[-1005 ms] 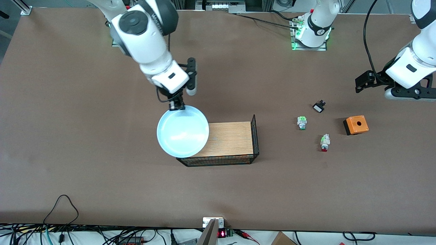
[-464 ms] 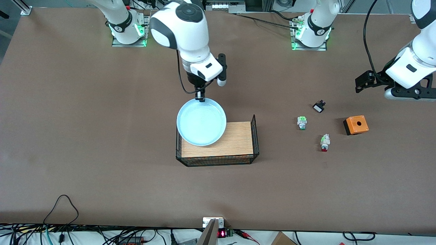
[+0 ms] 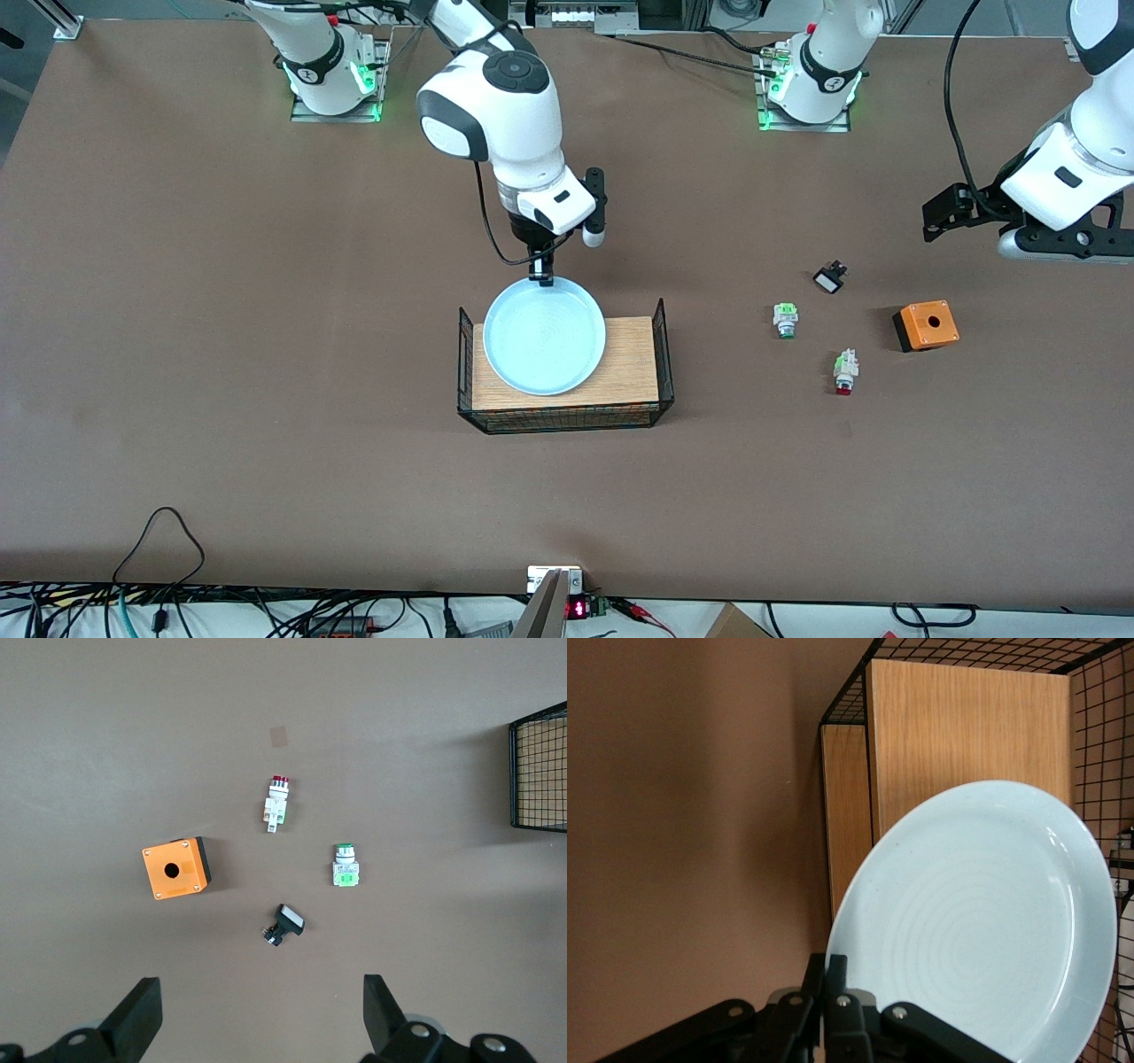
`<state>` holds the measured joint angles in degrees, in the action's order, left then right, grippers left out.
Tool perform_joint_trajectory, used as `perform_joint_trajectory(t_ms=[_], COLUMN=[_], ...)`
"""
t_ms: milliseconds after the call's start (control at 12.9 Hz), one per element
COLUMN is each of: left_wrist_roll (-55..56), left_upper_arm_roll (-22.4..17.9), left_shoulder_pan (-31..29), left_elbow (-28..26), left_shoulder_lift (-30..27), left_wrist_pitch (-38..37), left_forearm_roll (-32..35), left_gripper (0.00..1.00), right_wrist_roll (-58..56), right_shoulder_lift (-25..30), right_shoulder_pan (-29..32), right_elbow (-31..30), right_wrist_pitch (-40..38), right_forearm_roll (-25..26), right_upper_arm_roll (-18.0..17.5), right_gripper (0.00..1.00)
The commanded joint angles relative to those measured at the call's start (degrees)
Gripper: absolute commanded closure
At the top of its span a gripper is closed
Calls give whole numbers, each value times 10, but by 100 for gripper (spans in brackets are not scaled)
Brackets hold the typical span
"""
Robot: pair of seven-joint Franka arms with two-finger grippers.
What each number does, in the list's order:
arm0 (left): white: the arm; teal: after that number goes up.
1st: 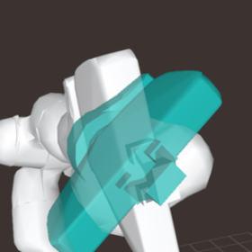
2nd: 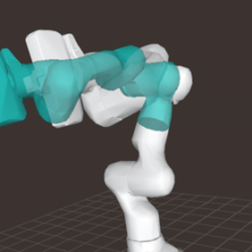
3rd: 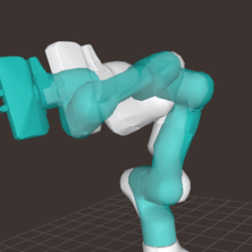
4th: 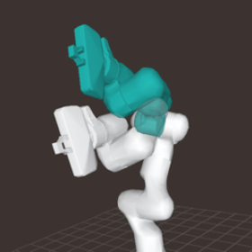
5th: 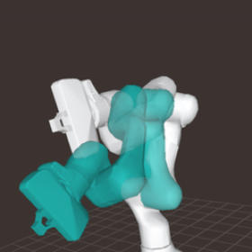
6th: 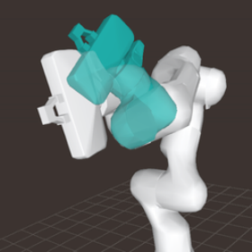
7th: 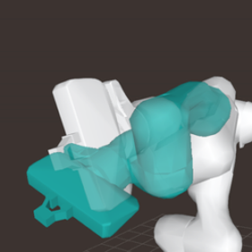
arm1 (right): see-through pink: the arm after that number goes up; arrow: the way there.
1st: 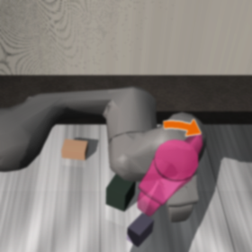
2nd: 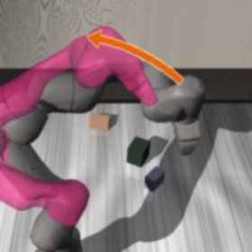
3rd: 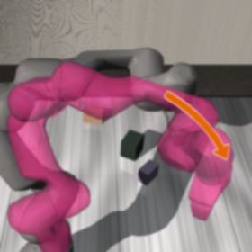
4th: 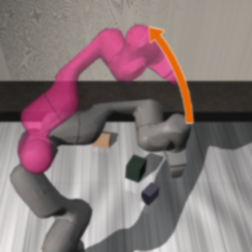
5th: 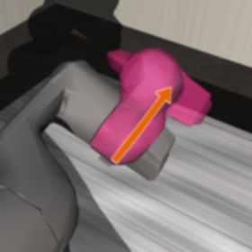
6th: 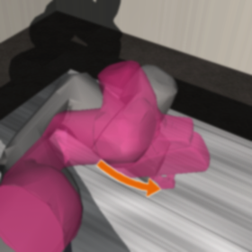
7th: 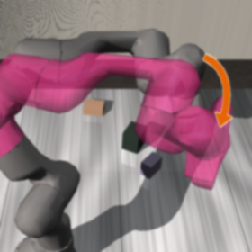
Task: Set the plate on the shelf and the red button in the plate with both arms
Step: 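Lower the plate onto the wooden tray and open the right gripper, then raise the right gripper away while the left gripper reaches the red button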
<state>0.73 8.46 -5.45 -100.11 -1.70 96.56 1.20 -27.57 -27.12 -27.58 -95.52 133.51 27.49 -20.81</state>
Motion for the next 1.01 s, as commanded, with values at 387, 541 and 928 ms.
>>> perform_joint_trajectory(t_ms=[387,541,928], left_wrist_roll=[-5,-6,-8], left_upper_arm_roll=[3,-3,-3], left_shoulder_pan=[-3,-4,-20], left_elbow=[20,22,29], left_shoulder_lift=[72,136,293], left_wrist_pitch=[-13,2,163], left_forearm_roll=[-5,3,47], left_gripper=[0,0,0], right_wrist_roll=[45,45,48], right_shoulder_lift=[-28,-24,37], right_shoulder_pan=[-4,-2,44], right_elbow=[15,33,79], right_wrist_pitch=[38,12,-144], right_forearm_roll=[41,31,-104], right_upper_arm_roll=[2,2,3], right_gripper=[1,0,0])
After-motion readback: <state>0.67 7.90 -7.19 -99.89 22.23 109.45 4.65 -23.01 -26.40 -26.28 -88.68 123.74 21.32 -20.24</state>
